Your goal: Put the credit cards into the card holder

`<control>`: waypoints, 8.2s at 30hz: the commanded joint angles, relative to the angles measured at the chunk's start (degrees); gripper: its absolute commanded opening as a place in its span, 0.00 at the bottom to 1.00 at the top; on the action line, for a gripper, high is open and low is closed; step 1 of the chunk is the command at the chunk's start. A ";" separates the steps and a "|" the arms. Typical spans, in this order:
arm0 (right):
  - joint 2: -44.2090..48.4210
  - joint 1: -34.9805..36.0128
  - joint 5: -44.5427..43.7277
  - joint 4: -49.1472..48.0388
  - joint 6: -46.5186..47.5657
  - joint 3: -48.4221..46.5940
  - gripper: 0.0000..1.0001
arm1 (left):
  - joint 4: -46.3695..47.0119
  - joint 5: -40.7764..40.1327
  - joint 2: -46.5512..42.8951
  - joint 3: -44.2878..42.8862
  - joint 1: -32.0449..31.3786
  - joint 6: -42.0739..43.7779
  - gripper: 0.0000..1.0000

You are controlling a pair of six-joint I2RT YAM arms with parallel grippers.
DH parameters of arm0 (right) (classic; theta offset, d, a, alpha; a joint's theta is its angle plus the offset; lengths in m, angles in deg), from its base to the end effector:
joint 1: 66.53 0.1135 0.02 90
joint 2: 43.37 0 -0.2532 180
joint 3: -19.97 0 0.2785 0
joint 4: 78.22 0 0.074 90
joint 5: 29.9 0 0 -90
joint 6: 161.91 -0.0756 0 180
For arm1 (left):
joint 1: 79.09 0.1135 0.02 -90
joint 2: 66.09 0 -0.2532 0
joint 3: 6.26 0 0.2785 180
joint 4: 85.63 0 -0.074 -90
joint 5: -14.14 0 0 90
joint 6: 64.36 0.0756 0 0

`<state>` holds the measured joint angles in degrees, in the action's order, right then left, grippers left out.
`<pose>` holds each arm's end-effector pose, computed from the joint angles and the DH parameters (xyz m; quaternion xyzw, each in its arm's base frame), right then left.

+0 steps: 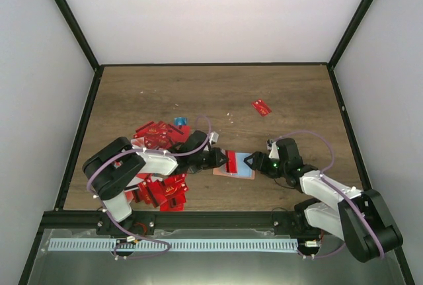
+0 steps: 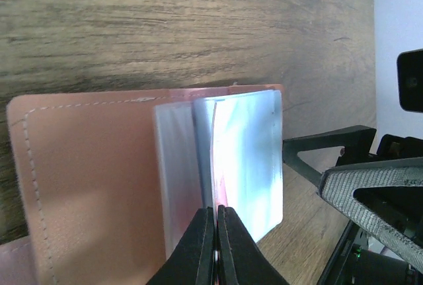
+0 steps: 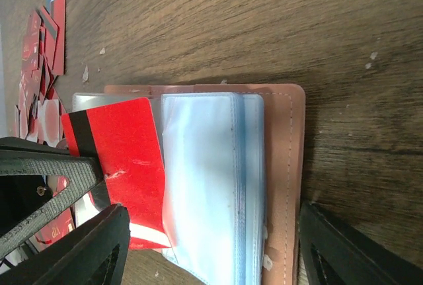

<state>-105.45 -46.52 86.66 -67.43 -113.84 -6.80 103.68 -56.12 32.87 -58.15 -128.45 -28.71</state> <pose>0.2016 0.1094 0.0742 0.0873 0.9026 0.3699 0.2023 0.2176 -0.2927 0.0708 0.0369 0.8870 -0.4362 0.1469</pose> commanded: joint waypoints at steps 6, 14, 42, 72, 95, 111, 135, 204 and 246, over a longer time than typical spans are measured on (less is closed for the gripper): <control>0.22 -0.35 0.53 0.09 -0.19 0.98 0.72 | -1.08 -1.99 -2.03 1.84 0.42 -1.95 0.04; -1.76 -0.41 1.84 -1.04 0.68 0.38 0.72 | 2.94 1.17 1.96 1.37 0.53 -3.87 0.04; -6.31 -0.37 5.10 -0.70 4.31 -2.26 0.73 | 3.46 8.07 5.39 -0.50 1.62 -1.12 0.04; -4.90 -0.33 6.86 -3.23 1.17 0.22 0.73 | 9.52 8.12 8.14 0.19 -0.15 -6.29 0.04; -6.03 -0.38 7.01 -4.34 0.28 0.27 0.72 | 13.33 5.67 10.17 0.65 -1.24 -10.30 0.04; -5.54 -0.39 6.92 -4.32 -0.14 0.53 0.72 | 14.01 3.18 10.84 0.86 -2.52 -12.86 0.11; -2.12 -0.40 2.15 2.53 2.43 -3.05 0.73 | -5.84 -2.76 0.78 -1.86 -3.21 -0.96 0.65; -2.87 -0.41 15.68 2.63 4.93 -5.54 0.95 | -21.64 -12.33 0.33 -11.25 -8.59 15.64 0.04; -5.03 -0.35 17.88 -0.73 4.01 -4.52 0.94 | -20.41 -12.00 6.16 -12.11 -8.86 14.80 0.04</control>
<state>-110.74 -46.58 102.55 -66.40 -109.25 -11.37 84.01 -67.98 37.79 -69.84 -136.91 -13.39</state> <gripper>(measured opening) 0.942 0.040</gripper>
